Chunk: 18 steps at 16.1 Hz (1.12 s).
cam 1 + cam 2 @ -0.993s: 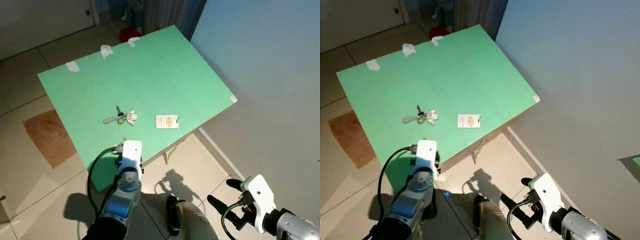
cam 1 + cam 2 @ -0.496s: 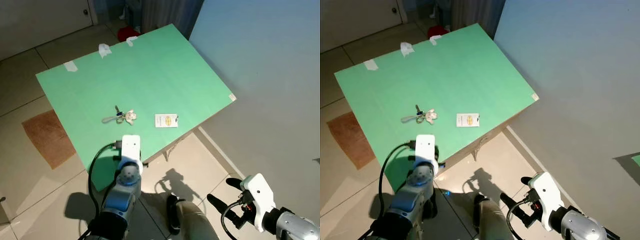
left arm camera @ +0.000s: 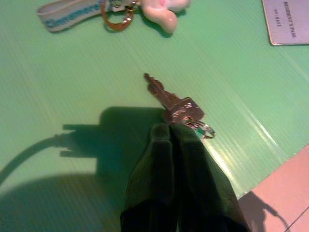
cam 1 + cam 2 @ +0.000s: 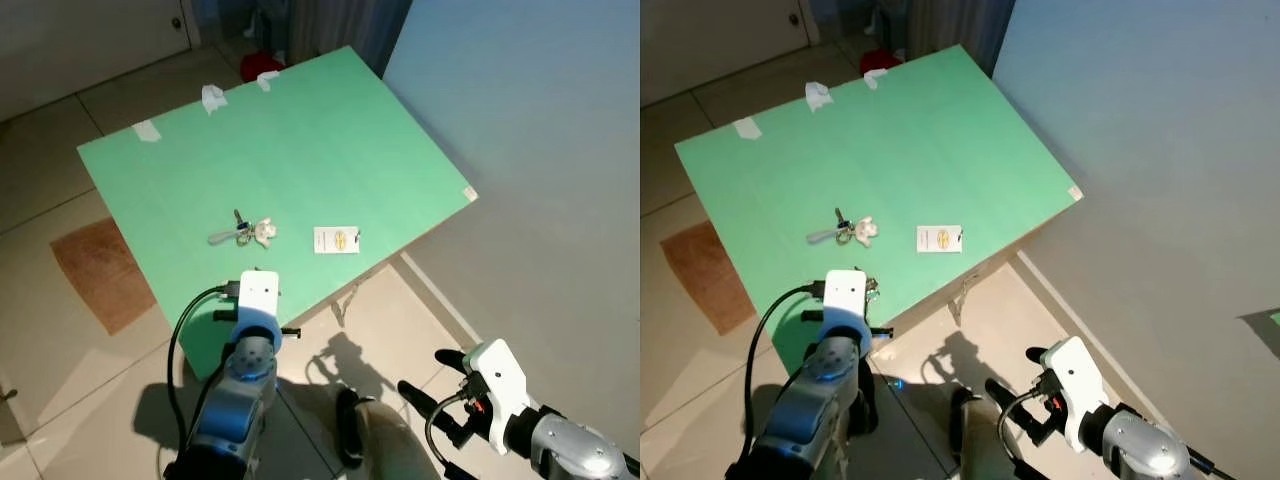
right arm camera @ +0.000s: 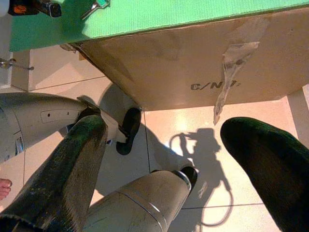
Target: Hang keys on a hook
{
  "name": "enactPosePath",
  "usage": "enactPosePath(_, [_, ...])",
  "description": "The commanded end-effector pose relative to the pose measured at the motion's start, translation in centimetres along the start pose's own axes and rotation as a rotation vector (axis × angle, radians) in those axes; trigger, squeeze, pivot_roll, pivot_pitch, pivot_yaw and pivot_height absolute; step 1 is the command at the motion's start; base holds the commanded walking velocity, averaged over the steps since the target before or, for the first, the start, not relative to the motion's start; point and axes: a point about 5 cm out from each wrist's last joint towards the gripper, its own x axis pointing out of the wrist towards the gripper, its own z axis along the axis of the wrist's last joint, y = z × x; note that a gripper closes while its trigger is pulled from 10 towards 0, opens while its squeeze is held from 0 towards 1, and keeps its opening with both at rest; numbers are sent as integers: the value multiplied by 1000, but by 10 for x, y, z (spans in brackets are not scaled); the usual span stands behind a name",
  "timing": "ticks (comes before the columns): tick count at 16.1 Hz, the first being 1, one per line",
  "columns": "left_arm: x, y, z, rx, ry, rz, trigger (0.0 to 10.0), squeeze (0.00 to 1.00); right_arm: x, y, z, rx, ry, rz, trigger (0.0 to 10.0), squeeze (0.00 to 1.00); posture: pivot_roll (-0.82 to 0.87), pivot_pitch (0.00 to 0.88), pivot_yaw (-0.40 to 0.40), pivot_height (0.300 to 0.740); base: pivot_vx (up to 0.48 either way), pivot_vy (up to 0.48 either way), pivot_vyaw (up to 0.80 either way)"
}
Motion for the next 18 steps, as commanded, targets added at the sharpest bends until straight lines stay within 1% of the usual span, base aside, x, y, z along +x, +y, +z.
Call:
enactPosePath(1, [-6, -11, -2, -12, 13, -39, 0, 0, -4, -1, -9, 18, 34, -12, 10000, 0, -326, 359, -127, 736, 0, 0, 0])
enactPosePath(3, [-4, -6, 6, 1, -21, -32, 0, 0, -3, -1, -9, 16, 33, -12, 10000, 0, -325, 354, -126, 736, 0, 0, 0])
enactPosePath(5, [-3, -6, 10, 27, -45, -29, 0, 0, -3, -1, -9, 15, 33, -10, 10000, 0, -327, 352, -128, 736, 0, 0, 0])
enactPosePath(6, [-2, -9, 10, 53, -37, -24, 10000, 0, -4, -1, -9, 14, 34, -8, 10000, 0, -330, 352, -132, 736, 0, 0, 0])
enactPosePath(7, [1, -14, 10, 48, -47, -62, 10000, 0, -4, -1, -9, 13, 35, -6, 10000, 0, -332, 352, -133, 736, 0, 0, 0])
enactPosePath(8, [6, -15, 9, 94, -40, -60, 10000, 1000, -6, -1, -9, 10, 38, -5, 10000, 0, -342, 350, -137, 736, 0, 0, 0])
enactPosePath(9, [9, -15, 8, 117, -28, -58, 10000, 1000, -8, -1, -9, 10, 40, -5, 10000, 0, -347, 350, -138, 736, 0, 0, 0])
enactPosePath(11, [11, -17, 6, 120, -2, -55, 10000, 1000, -10, -1, -10, 9, 45, -7, 10000, 0, -350, 351, -141, 736, 0, 0, 0])
enactPosePath(14, [6, -36, 8, 128, -12, -83, 10000, 1000, -13, -1, -12, 9, 55, -7, 10000, 0, -356, 349, -143, 736, 0, 0, 0])
enactPosePath(17, [6, -43, 2, 118, 4, -105, 10000, 1000, -14, -1, -11, 6, 57, -3, 10000, 0, -357, 349, -149, 736, 0, 0, 0])
enactPosePath(18, [4, -45, 0, 102, 14, -114, 10000, 1000, -14, -2, -11, 5, 59, -3, 10000, 0, -359, 351, -152, 736, 0, 0, 0])
